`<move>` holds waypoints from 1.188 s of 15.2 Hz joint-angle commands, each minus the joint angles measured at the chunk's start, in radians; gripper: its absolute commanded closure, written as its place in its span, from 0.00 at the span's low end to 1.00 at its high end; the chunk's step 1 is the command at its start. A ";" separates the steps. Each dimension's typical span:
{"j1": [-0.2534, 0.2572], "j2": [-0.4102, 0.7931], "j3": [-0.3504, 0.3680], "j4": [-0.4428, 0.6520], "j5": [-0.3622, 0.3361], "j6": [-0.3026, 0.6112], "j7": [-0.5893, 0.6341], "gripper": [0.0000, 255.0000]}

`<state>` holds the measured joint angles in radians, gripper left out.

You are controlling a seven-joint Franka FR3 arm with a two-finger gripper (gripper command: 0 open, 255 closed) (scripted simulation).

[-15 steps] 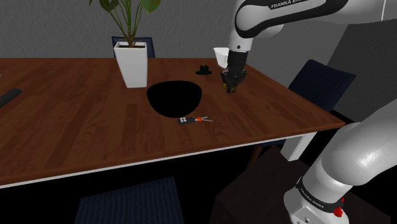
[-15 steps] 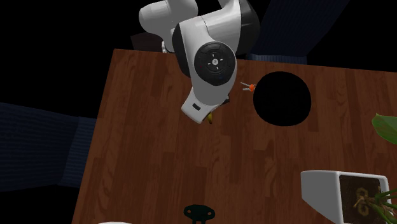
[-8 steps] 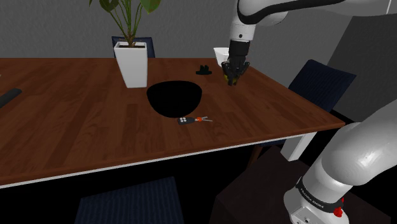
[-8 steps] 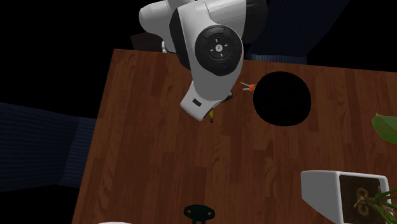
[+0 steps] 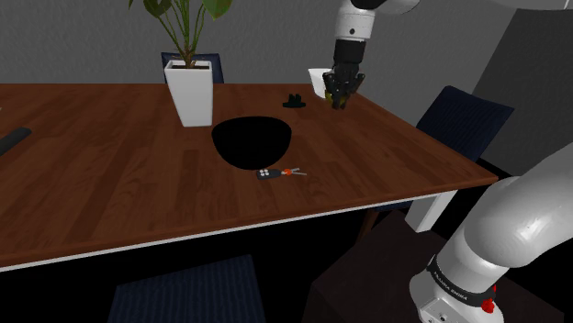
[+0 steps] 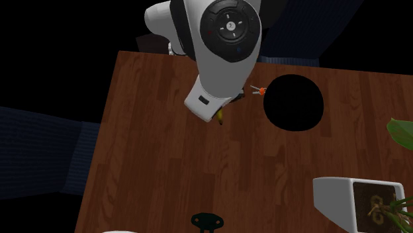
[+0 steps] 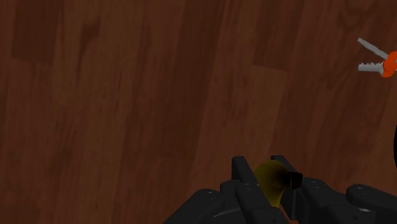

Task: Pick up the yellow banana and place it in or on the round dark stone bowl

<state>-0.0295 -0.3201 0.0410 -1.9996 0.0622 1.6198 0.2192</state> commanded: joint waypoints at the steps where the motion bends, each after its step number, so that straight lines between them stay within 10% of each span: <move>1: 0.000 0.004 0.001 0.028 0.000 -0.025 0.003 1.00; 18: 0.100 0.153 0.172 0.237 0.037 -0.066 0.275 1.00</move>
<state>0.0598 -0.1810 0.1961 -1.7766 0.0970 1.5526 0.4649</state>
